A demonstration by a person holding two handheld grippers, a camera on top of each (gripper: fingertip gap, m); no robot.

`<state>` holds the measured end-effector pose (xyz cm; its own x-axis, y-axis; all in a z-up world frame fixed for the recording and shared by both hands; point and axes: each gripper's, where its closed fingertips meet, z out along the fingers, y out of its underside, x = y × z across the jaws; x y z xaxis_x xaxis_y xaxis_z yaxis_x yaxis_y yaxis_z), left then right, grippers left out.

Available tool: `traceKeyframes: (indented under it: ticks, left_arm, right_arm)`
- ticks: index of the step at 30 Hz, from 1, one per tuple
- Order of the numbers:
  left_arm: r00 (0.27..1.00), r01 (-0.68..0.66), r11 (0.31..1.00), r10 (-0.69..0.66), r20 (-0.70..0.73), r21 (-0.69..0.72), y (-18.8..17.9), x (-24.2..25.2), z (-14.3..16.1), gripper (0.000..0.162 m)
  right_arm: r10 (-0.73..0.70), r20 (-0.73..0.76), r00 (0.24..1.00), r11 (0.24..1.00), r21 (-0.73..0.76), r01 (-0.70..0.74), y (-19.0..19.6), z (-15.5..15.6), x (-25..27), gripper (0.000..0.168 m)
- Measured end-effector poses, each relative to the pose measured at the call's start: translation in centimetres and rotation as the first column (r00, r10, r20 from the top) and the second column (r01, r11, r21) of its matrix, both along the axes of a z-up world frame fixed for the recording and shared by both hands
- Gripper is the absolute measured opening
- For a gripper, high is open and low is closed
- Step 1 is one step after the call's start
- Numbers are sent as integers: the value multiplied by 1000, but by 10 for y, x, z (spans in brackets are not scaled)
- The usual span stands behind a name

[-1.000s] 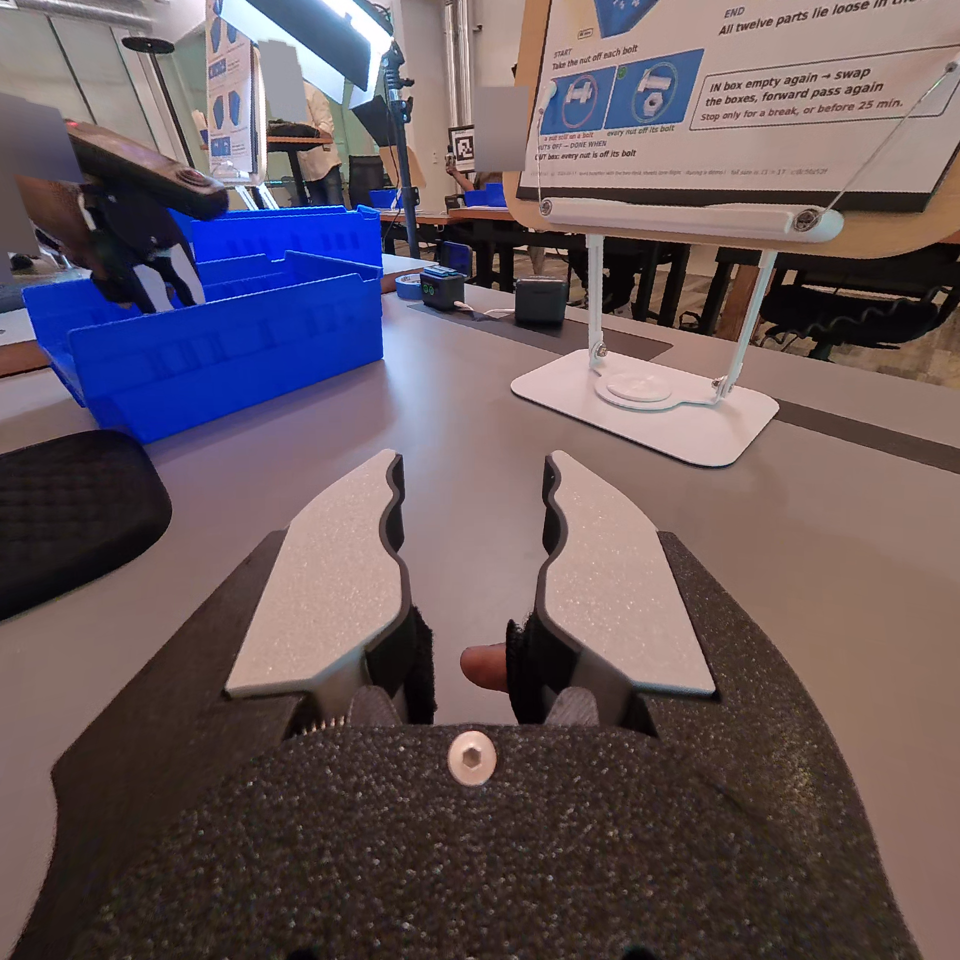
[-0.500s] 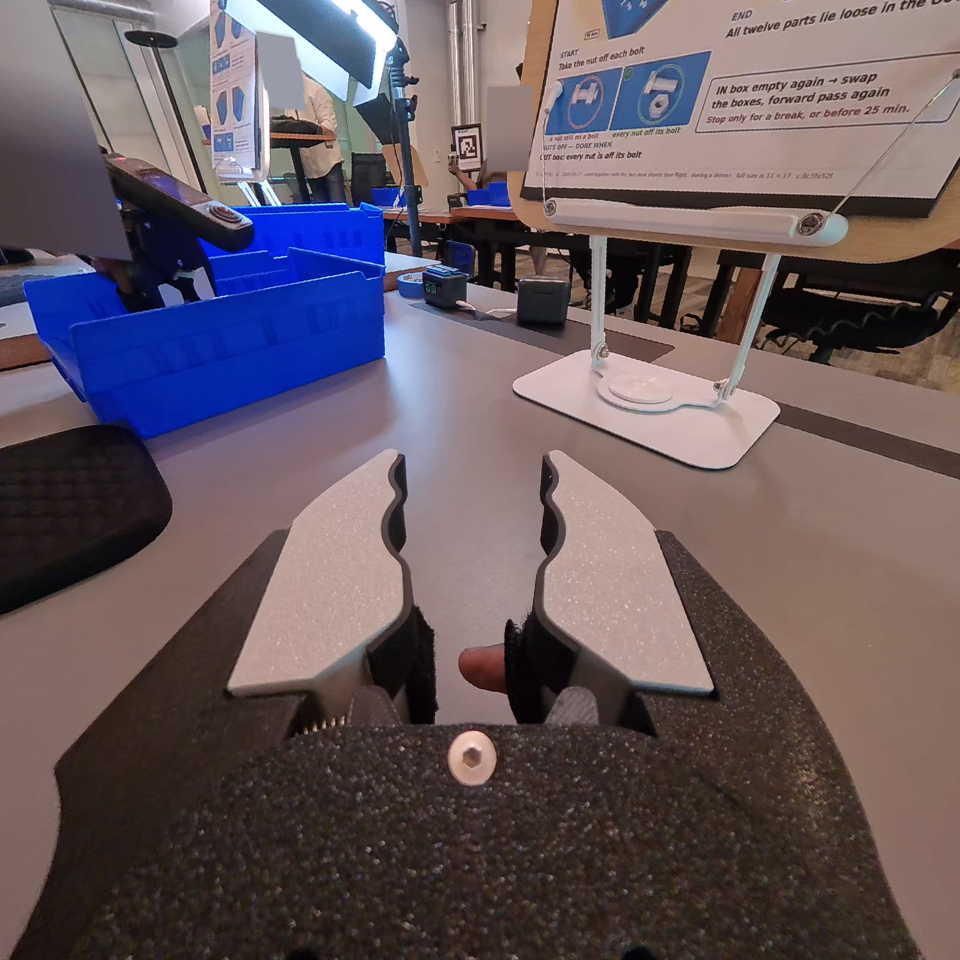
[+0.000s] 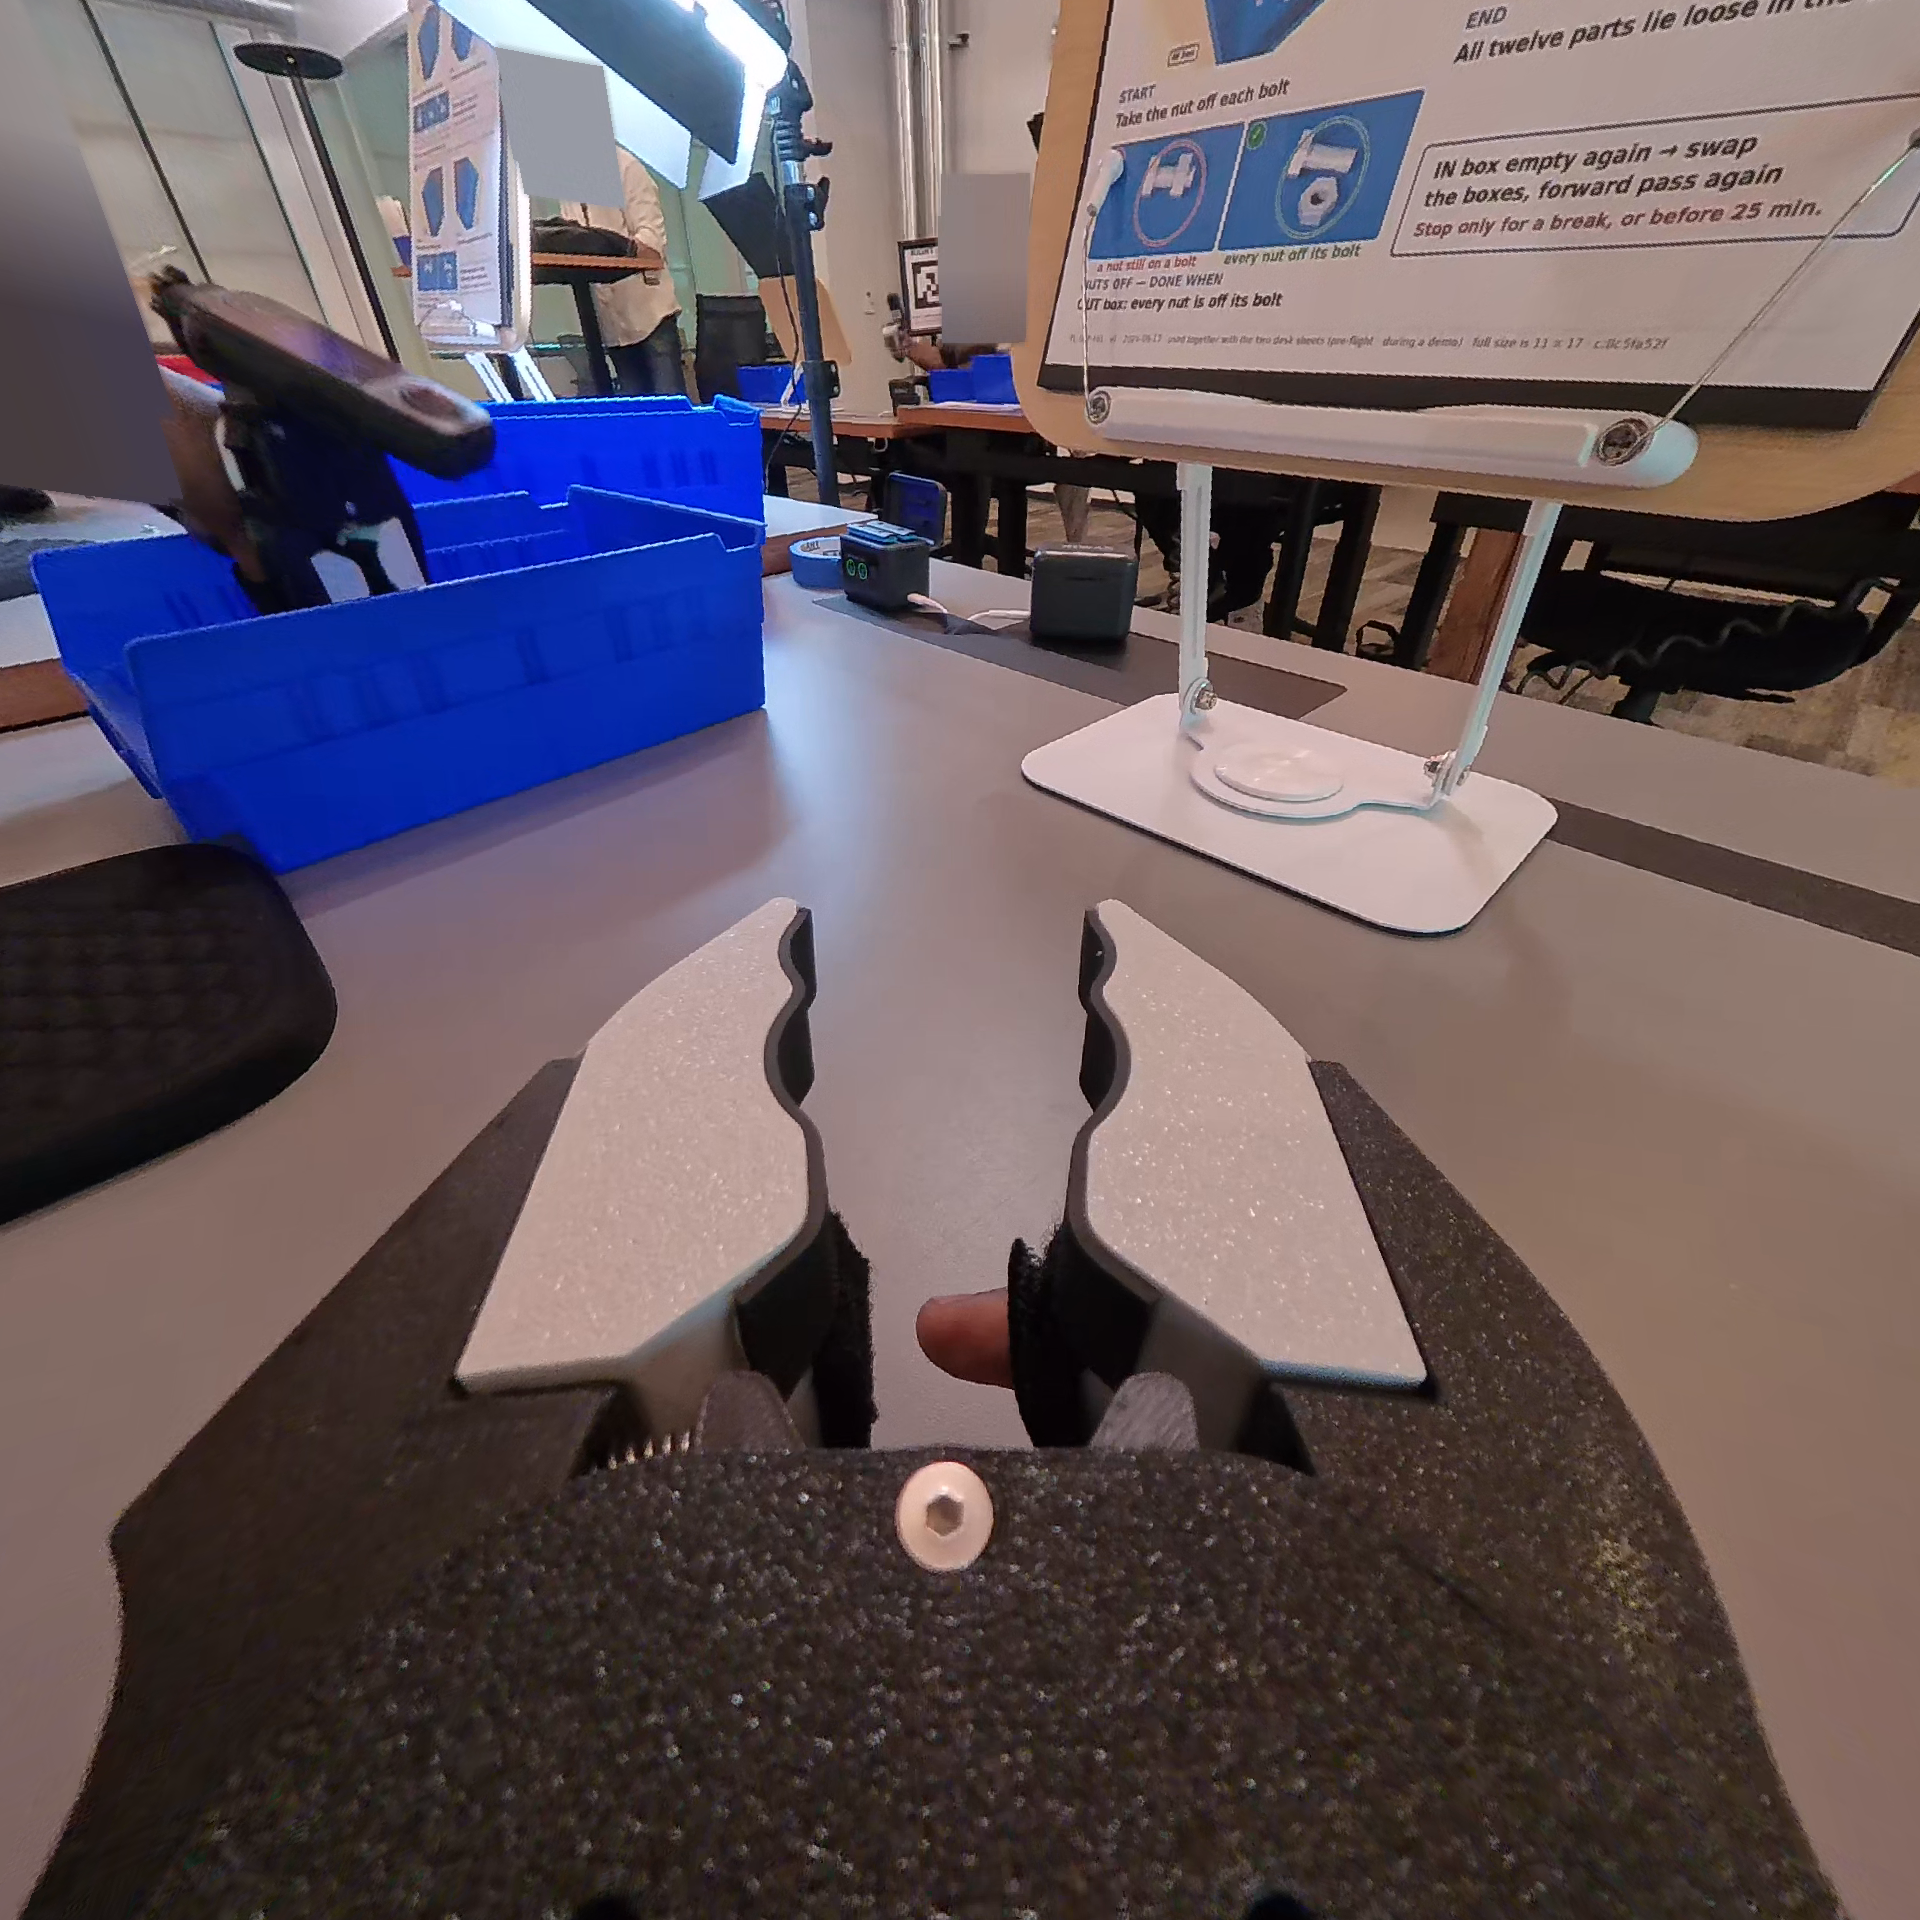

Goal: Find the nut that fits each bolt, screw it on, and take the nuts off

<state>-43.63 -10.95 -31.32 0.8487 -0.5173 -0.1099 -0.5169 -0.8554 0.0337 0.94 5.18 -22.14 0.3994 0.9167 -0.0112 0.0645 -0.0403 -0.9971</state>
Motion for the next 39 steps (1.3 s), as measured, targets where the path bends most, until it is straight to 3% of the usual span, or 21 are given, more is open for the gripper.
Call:
traceKeyframes:
  ticks: [3, 6, 8, 10, 11, 13, 16, 18, 23, 27, 39]
  left_arm:
    - [991, -53, 937, 6, 135, 344, 35, 31, 39, 16]
    - [936, -176, 695, -102, 338, 697, 68, 97, 106, 16]
    - [854, -256, 559, -252, 456, 789, 72, 159, 141, 16]
    - [744, -303, 492, -413, 525, 816, 69, 229, 158, 16]
    - [694, -314, 483, -470, 545, 817, 68, 262, 157, 16]
    - [666, -313, 464, -514, 540, 828, 76, 314, 136, 16]
    - [723, -228, 435, -524, 451, 871, 96, 356, 85, 16]
    - [751, -142, 432, -539, 381, 891, 100, 370, 67, 16]
    - [794, -8, 351, -567, 219, 936, 97, 373, 60, 16]
    - [808, 49, 282, -575, 128, 958, 96, 378, 62, 16]
    - [800, 104, 296, -592, 97, 949, 95, 384, 51, 16]
  right_arm:
    - [1, 4, 1000, 1000, 3, -1, 0, 0, -1, 49]
    - [4, 17, 1000, 1000, 3, -4, -1, -2, -2, 49]
    - [8, 29, 1000, 1000, 6, -8, -1, -3, -3, 48]
    - [16, 38, 999, 1000, 14, -17, -3, -4, -4, 46]
    - [23, 42, 999, 1000, 18, -24, -4, -4, -5, 44]
    - [51, 52, 997, 998, 31, -53, -9, -4, -7, 40]
    - [126, 86, 988, 988, 75, -132, -23, -5, -14, 32]
    - [205, 105, 973, 972, 90, -215, -38, -5, -22, 23]
    - [372, 78, 925, 928, -15, -372, -68, -7, -45, 20]
    - [393, 44, 918, 916, -100, -388, -71, -10, -56, 19]
    - [367, 121, 922, 929, -93, -357, -71, -19, -64, 7]
